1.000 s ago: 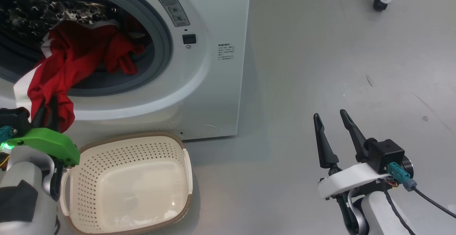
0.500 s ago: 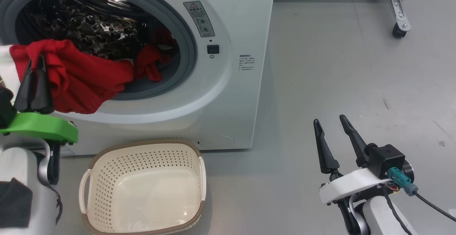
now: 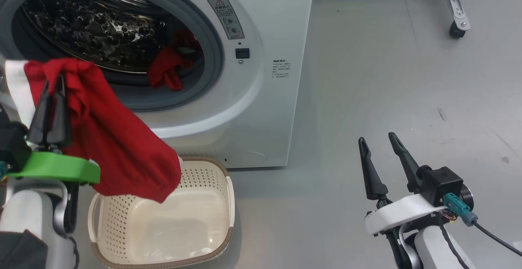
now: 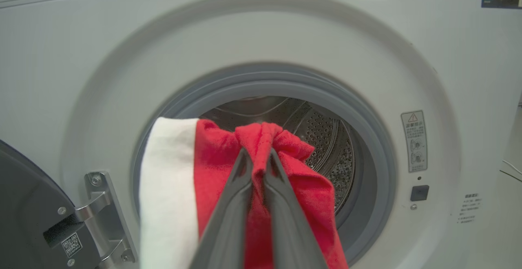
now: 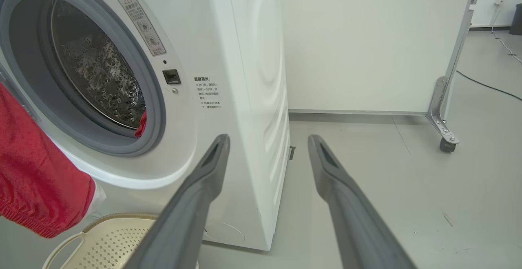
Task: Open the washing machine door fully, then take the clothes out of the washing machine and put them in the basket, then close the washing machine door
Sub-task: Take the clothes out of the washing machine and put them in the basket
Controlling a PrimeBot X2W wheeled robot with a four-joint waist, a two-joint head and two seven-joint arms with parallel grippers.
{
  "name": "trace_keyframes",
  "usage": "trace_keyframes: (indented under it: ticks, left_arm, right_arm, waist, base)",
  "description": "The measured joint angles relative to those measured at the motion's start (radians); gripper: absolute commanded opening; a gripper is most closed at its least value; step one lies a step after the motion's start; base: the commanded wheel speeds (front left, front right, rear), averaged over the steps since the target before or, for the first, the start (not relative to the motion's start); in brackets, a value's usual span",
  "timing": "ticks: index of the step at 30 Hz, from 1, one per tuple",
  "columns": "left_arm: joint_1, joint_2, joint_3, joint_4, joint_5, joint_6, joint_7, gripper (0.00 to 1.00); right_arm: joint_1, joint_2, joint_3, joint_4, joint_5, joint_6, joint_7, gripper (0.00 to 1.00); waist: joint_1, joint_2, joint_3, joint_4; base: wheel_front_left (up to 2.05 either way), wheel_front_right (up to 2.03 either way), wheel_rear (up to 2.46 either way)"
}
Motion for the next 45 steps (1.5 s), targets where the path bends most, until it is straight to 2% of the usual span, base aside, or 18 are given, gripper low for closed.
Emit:
trace_keyframes:
  ticks: [9, 27, 45]
  left_arm:
    - [0.1, 0.003, -0.056, 0.081, 0.004, -0.002, 0.02, 0.0]
    - [0.101, 0.056, -0.151, 0.16, 0.074, -0.013, 0.099, 0.0]
    - [0.015, 0.083, -0.15, 0.347, 0.058, -0.013, 0.177, 0.0]
  right_arm:
    - [0.0, 0.003, 0.003, -0.014, -0.008, 0.007, 0.0, 1.0]
    - [-0.066, 0.008, 0.039, -0.054, -0.024, 0.007, 0.0, 1.0]
    - [-0.123, 0.011, 0.05, -0.071, -0.024, -0.005, 0.0, 1.0]
  waist:
    - [0.0, 0.0, 0.045, -0.02]
    - [0.0, 0.0, 0.211, -0.092]
    - [0.0, 0.0, 0.362, -0.195]
  base:
    - [0.0, 0.0, 0.0]
    - [0.0, 0.0, 0.0]
    - [0.0, 0.0, 0.0]
